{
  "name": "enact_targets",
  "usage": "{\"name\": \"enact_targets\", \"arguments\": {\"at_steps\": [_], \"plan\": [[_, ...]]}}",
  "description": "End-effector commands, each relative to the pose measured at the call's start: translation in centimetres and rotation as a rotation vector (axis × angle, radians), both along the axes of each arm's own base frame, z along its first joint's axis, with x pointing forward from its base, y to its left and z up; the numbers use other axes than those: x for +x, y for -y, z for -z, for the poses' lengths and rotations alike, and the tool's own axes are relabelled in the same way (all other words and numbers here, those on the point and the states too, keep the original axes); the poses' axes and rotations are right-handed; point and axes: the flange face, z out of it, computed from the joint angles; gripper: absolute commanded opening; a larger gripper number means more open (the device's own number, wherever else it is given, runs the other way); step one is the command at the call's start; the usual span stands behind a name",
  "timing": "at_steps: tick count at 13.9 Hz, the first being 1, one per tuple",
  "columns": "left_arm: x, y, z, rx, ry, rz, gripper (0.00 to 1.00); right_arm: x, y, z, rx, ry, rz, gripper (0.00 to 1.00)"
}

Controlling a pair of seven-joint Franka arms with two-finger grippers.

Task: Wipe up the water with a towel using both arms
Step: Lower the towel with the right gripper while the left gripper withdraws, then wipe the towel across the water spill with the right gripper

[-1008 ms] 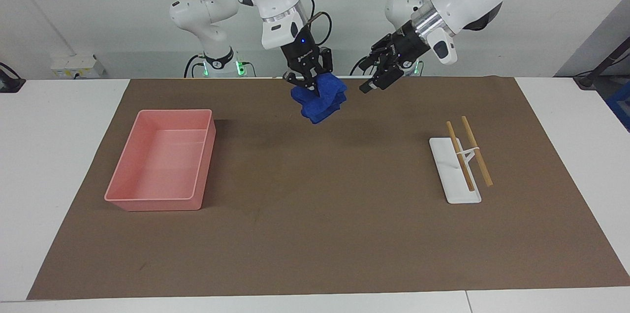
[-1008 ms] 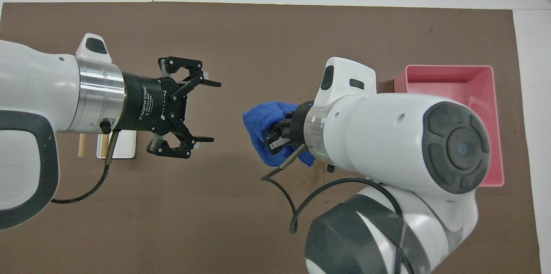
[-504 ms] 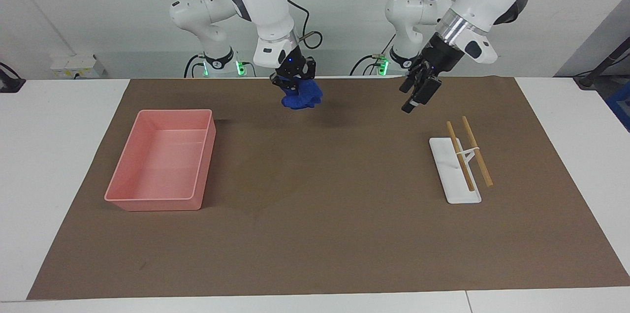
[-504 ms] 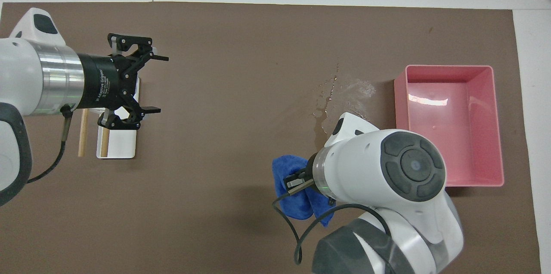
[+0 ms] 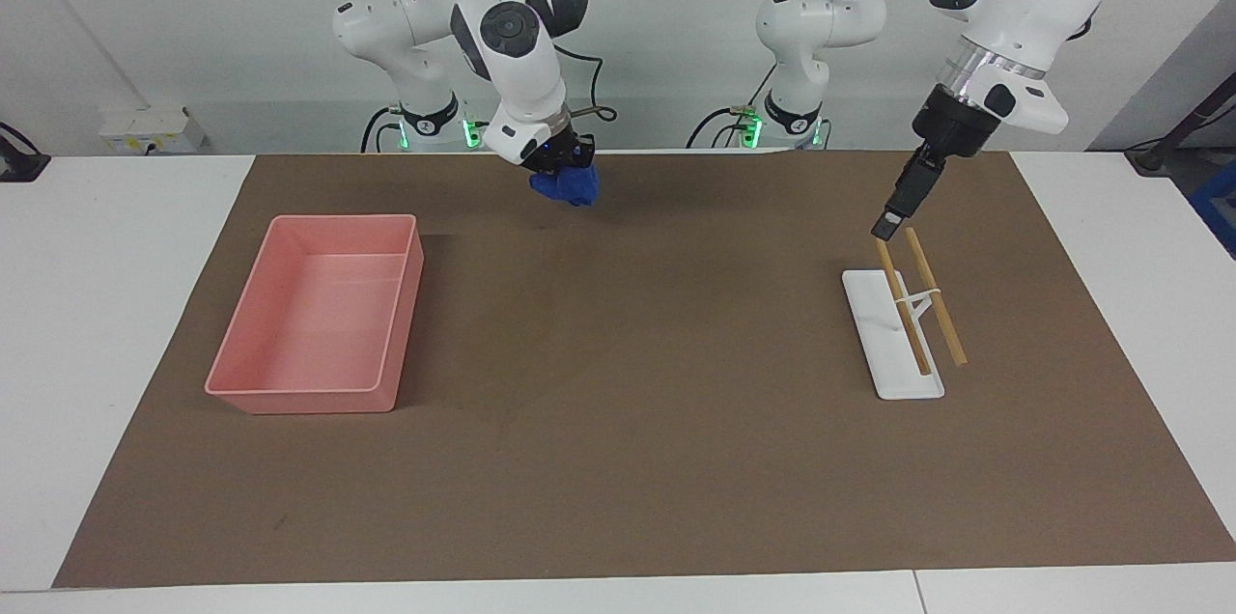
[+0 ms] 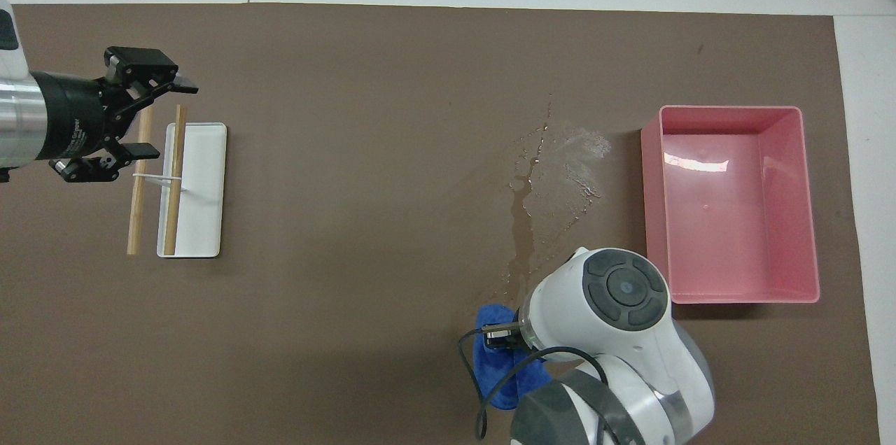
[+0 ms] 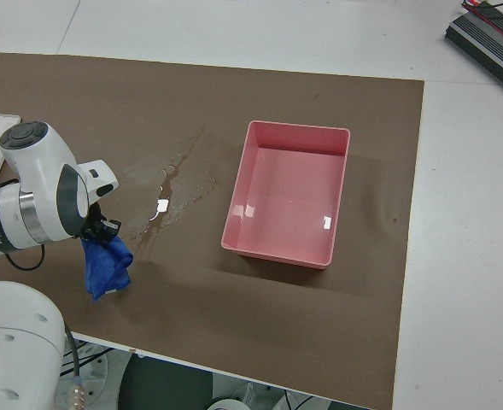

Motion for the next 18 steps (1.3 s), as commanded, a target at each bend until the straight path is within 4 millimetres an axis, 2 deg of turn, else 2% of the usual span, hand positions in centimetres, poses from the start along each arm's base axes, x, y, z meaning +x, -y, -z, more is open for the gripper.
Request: {"name": "enact_targets", "arguments": {"at_steps": [1,3,6,8,9,13,17,18], "plan": [[-0.6,-2.0,0.6,0.104,0.015,0.171,1.00,-0.4,0.5,3.2,-0.019,-0.007,0.142,0.00],[-1.3,-2.4,1.3,0.231,-0.012,0.366,1.00,0.3,0.6,4.9,-0.034,-0.009,0.212,0.00],[-2.1,-2.7,2.0,0.331,-0.063,0.628,1.00,0.6,1.1,6.5,-0.041,0.016,0.235,0.00],[-3.0,-3.1,1.2,0.354,-0.122,0.733,1.00,0.8,1.3,7.9,-0.034,0.046,0.248,0.00],[-3.1,-3.0,0.2,0.354,-0.146,0.776,1.00,0.8,1.4,8.3,-0.032,0.052,0.250,0.00],[-2.3,-3.0,-2.8,0.329,-0.212,0.803,1.00,1.6,2.2,8.6,-0.020,0.064,0.219,0.00],[-2.1,-2.9,-3.6,0.326,-0.212,0.805,1.00,3.2,3.8,8.8,0.001,0.106,0.237,0.00],[-2.4,-2.8,-2.8,0.323,-0.224,0.802,1.00,3.5,4.1,8.9,0.007,0.118,0.231,0.00]]}}
